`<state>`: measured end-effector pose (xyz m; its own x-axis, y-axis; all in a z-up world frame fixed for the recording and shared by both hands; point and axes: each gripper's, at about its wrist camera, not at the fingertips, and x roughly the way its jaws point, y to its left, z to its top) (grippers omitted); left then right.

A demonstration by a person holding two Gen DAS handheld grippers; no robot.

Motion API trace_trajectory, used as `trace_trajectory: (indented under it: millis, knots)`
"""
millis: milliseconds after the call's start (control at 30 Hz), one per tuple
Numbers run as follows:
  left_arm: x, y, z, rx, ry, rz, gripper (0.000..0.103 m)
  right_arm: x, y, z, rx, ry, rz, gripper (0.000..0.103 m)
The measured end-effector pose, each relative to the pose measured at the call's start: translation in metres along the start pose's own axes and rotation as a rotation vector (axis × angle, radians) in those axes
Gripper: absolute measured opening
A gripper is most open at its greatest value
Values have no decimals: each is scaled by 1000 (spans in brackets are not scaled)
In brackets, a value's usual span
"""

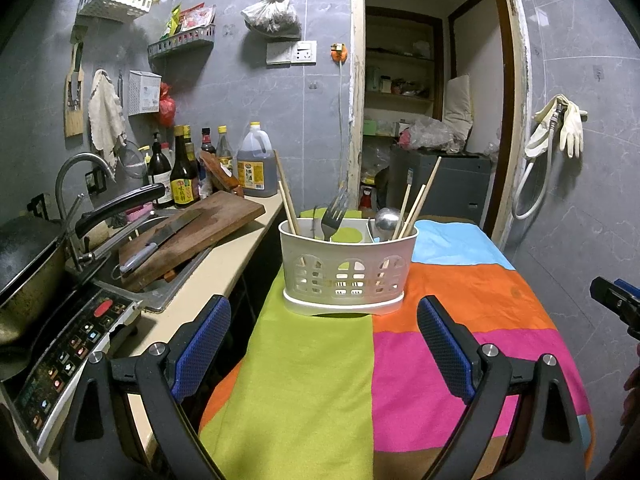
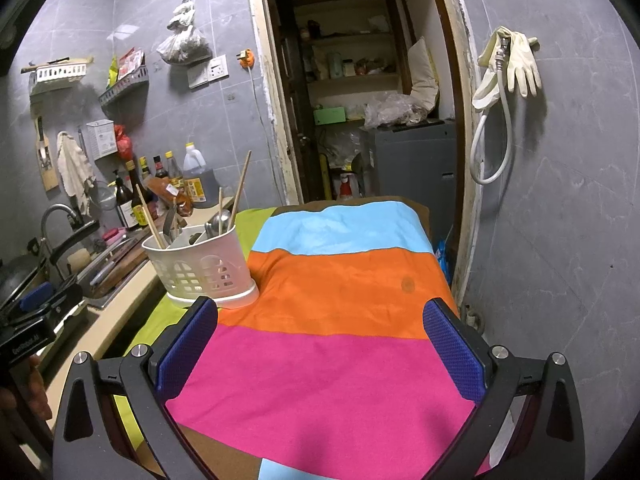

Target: Organize utensils

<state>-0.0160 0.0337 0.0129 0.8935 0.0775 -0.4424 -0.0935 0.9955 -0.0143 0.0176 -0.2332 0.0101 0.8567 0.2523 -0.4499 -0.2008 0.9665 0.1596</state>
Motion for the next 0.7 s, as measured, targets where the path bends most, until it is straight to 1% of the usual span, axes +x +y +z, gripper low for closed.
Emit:
trace_trajectory:
  millis: [233,700]
  knots:
    - [3,0,-2,11,8,20,92,1,1,-1,1,4,2,103]
    - [4,0,-4,12,13,18,92,2,2,-2,3,8,1,103]
